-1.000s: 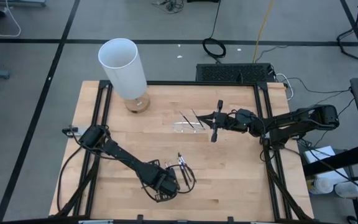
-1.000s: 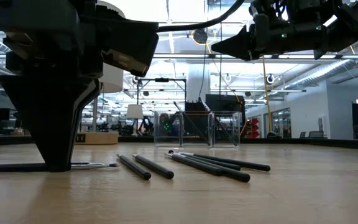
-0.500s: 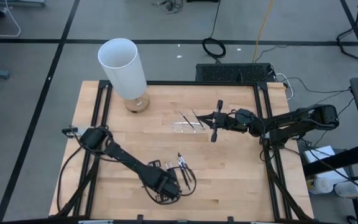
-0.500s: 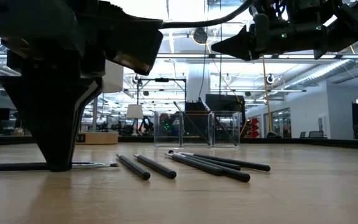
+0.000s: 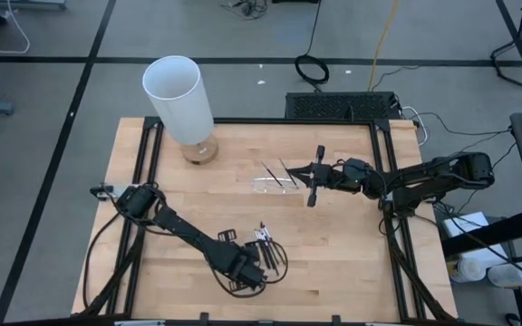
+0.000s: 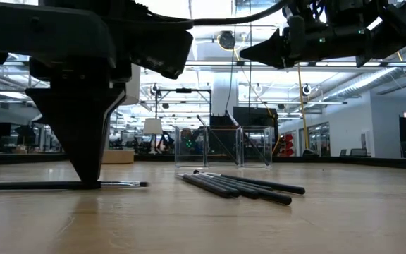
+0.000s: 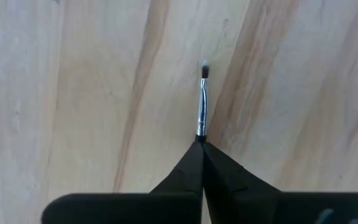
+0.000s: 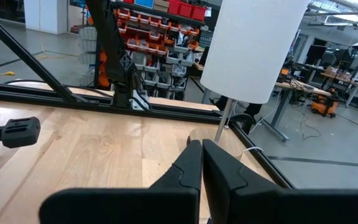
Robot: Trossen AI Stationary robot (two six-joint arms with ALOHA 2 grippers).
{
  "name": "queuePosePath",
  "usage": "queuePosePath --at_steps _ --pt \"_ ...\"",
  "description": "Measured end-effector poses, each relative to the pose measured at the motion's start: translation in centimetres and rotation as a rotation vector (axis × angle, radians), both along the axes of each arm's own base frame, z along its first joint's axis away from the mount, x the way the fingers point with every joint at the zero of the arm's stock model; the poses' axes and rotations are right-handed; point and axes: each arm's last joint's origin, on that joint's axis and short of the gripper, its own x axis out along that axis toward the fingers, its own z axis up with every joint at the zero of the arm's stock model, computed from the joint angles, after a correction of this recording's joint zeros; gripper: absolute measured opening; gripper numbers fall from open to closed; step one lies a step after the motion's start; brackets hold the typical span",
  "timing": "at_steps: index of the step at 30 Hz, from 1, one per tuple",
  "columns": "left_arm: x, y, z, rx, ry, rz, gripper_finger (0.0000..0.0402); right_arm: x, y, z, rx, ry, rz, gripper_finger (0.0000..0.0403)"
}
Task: Put items in baskets/containers
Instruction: Put the black eyeshadow brush into the transparent organizer
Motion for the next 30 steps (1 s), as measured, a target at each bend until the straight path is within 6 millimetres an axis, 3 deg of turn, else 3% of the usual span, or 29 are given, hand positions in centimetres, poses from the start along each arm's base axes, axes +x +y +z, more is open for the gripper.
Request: queuePosePath --at_steps 9,19,30 --pt "-0.2 0.1 0.6 -0.008 0.012 -0.012 0.0005 0.0 0.0 0.0 0.0 0.0 0.0 0.0" --pt "-0.8 0.5 4.3 -0.016 -0.097 0.028 0.0016 0.0 0.0 0.0 0.0 0.0 0.0 0.0" --pt "-0.1 0.1 1.5 -0.061 -0.016 -0.012 0.0075 0.0 0.0 0.0 0.0 0.001 0.0 0.0"
